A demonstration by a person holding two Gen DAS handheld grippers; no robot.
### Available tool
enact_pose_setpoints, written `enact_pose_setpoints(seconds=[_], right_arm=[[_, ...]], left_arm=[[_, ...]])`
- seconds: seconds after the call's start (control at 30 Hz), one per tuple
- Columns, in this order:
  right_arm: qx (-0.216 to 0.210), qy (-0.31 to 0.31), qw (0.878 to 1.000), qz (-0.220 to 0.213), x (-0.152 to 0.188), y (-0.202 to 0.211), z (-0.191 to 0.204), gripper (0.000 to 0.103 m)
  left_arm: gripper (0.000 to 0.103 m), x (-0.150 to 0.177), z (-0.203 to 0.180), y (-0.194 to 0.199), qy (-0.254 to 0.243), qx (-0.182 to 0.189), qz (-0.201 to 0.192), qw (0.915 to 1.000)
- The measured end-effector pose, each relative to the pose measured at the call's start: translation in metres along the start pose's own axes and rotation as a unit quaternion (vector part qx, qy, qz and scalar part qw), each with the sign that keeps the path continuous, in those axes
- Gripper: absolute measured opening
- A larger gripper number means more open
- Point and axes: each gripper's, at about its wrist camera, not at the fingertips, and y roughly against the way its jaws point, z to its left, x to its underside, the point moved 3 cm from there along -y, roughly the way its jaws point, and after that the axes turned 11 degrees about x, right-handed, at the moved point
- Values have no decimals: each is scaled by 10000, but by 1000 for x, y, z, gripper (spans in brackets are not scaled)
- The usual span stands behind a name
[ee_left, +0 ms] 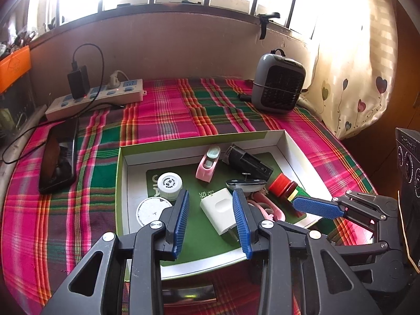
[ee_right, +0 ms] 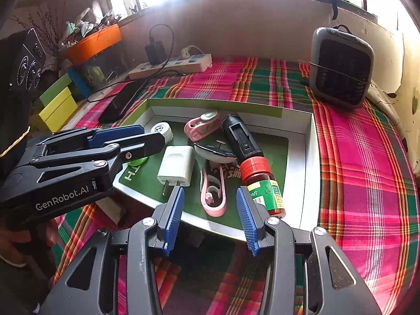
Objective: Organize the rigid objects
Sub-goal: 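Withdraw both open grippers toward the grey bar and blue box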
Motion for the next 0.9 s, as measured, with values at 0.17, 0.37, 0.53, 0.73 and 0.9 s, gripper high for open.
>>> enact_pose_setpoints(seconds=[0.17,0.37,0.53,0.73,0.9], right_arm=[[-26,-9,9999,-150,6,15,-3,44],[-49,-31,9996,-260,15,30,-8,44],[-122,-173,9991,-354,30,43,-16,44],[-107,-56,9997,-224,45,41,-17,44],[-207,-25,9998,-39,49,31,-9,44]], left_arm=[[34,4,6,21,129,-49,-191,9997],[35,17,22,46,360,-95,-349,9987],[35,39,41,64,517,-196,-323,9979],[35,67,57,75,733,-71,-254,9970],[35,80,63,64,895,154,-88,9958]])
